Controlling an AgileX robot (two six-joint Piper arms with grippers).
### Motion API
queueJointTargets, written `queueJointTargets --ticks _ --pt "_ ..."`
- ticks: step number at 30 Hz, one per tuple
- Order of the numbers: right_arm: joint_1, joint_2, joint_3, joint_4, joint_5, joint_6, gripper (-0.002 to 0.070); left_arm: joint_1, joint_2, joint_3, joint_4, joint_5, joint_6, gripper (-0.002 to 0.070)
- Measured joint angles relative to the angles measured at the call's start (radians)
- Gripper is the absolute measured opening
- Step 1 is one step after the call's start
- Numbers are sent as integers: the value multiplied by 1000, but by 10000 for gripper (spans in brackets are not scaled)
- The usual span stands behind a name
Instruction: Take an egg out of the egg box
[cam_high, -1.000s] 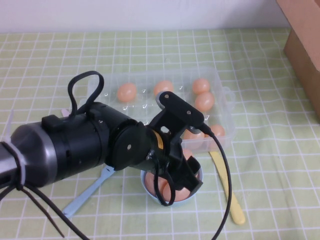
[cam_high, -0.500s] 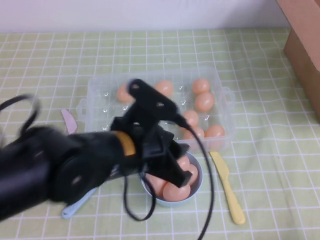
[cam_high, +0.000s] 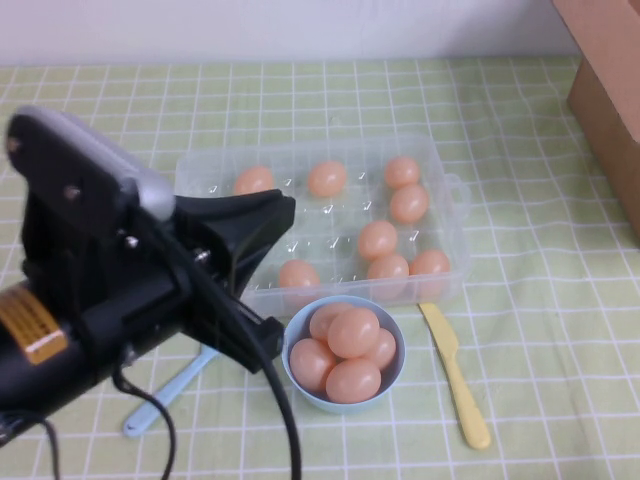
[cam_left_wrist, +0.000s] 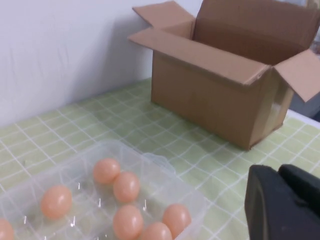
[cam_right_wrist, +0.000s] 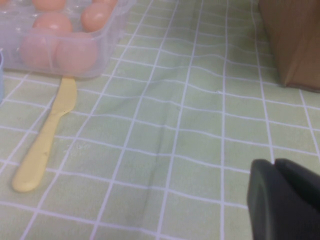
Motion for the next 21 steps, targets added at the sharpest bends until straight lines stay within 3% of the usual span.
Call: queueJointTargets --ticks 21 --pt "0 0 0 0 0 0 -20 0 -36 23 14 532 -2 -1"
